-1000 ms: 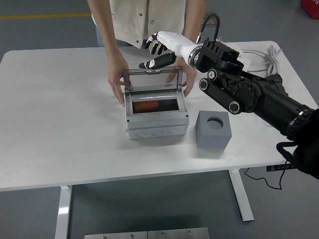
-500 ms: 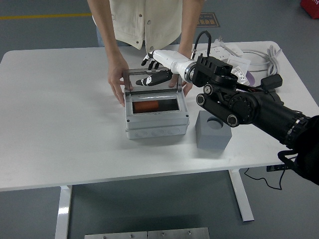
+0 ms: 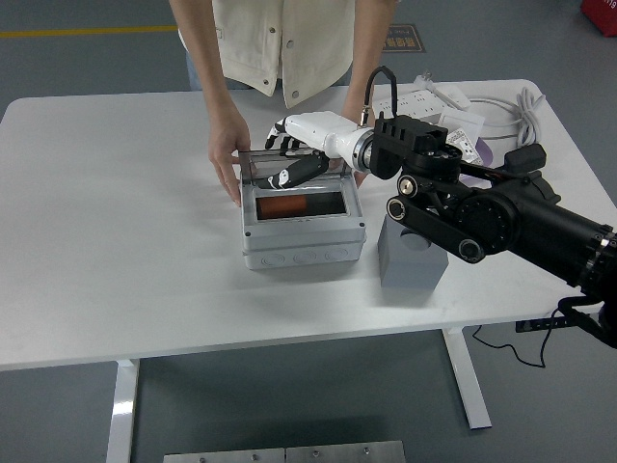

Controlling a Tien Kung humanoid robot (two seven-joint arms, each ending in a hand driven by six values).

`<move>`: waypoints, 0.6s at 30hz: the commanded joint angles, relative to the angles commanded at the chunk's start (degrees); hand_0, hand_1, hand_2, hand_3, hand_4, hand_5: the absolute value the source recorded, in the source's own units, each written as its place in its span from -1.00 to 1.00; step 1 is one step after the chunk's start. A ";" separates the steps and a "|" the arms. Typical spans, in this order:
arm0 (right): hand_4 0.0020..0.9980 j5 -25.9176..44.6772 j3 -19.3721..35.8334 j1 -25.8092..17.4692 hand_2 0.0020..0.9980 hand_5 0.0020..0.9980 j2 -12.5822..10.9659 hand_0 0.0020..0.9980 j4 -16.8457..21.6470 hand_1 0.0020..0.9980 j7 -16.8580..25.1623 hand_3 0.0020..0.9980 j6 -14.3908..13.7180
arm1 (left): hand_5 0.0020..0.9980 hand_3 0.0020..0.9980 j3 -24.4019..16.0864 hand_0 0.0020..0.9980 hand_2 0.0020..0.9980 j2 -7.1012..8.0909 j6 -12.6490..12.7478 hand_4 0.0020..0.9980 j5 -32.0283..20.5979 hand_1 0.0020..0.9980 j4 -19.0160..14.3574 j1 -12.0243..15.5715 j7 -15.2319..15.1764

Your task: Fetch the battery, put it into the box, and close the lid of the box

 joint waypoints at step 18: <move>1.00 -2.58 0.95 -1.79 0.38 0.78 -4.51 0.58 12.67 0.34 -8.22 0.62 9.64 | -1.00 -0.05 0.62 0.25 0.31 -0.12 0.08 -0.85 -0.75 0.53 0.00 0.06 -0.05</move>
